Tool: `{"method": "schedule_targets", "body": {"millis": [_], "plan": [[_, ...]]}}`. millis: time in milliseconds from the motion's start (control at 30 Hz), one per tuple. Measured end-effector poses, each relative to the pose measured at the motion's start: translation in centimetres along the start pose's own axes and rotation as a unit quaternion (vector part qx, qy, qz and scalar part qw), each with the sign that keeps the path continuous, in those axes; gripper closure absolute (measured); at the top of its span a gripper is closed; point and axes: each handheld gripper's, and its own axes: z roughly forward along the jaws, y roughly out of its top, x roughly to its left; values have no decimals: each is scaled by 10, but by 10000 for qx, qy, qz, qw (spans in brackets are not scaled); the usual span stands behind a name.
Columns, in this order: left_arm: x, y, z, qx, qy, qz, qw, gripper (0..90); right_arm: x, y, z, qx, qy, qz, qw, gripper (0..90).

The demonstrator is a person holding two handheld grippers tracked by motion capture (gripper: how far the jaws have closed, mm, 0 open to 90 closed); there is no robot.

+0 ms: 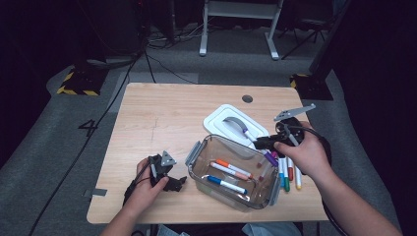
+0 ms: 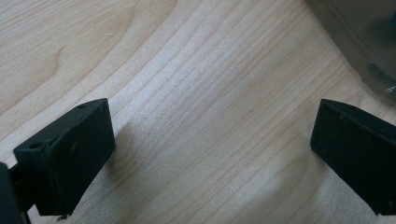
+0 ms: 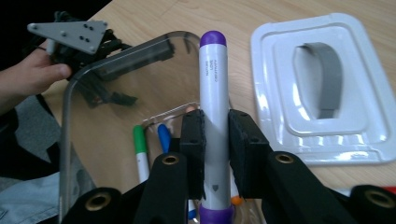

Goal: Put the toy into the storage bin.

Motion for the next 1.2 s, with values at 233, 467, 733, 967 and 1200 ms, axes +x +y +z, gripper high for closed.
{"method": "schedule_targets", "body": {"millis": [233, 467, 733, 967, 1200], "plan": [[0, 0, 0, -1, 1, -3, 10000, 2, 18, 5, 22, 219, 410, -170, 9988, 768], [0, 0, 0, 0, -1, -3, 10000, 2, 39, 4, 47, 633, 699, -389, 9948, 768], [0, 0, 0, -2, 0, -3, 10000, 2, 54, 0, 78, 1086, 1000, -555, 9875, 768], [0, 0, 0, 5, -1, -9, 10000, 2, 62, -7, 102, 1469, 1168, -673, 9799, 768], [0, 0, 0, 3, -1, -4, 10000, 2, 62, -13, 123, 1843, 1222, -665, 9730, 768]]}}
